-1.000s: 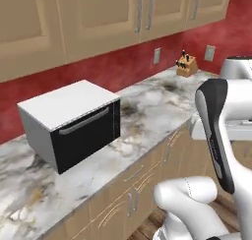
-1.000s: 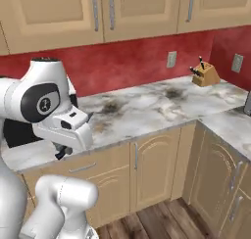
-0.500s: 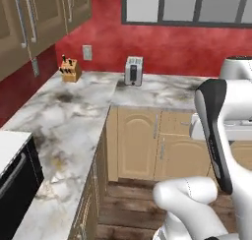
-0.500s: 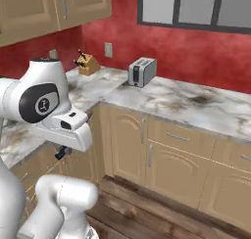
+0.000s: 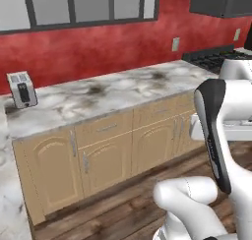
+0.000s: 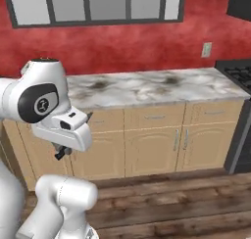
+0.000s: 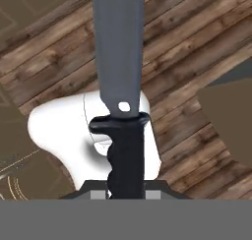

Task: Retrieve the butter from the fridge and place it on a plate on the dining table. Then retrieve the butter knife by the fridge and place it near the plate.

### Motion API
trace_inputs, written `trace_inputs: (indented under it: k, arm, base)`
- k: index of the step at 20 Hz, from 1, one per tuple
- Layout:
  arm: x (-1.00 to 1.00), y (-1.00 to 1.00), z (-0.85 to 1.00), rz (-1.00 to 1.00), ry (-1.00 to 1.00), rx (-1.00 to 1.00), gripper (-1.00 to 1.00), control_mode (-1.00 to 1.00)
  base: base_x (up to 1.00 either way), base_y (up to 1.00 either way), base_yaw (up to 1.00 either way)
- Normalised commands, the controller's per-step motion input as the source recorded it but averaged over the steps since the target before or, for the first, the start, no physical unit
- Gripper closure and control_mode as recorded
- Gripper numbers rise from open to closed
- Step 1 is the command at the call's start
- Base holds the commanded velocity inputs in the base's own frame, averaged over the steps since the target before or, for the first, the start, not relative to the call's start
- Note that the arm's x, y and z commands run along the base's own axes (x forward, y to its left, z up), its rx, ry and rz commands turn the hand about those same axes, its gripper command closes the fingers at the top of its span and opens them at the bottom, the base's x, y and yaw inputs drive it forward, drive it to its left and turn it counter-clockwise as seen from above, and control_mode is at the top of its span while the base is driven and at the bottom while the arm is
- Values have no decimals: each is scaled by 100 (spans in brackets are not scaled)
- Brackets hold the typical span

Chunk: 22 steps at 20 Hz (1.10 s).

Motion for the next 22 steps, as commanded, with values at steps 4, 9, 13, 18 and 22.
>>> trace_inputs:
  k: [4,9,13,18,22]
  arm:
    - [0,0,0,0,0,0,100,100]
    - [0,0,0,0,0,0,100,100]
    - [0,0,0,0,0,0,100,100]
    - [0,0,0,0,0,0,100,100]
    - [0,0,0,0,0,0,100,100]
  base:
    - [15,-32,-87]
    - [22,-24,-81]
    - [80,1,-76]
    - [100,40,-68]
    - [100,66,-61]
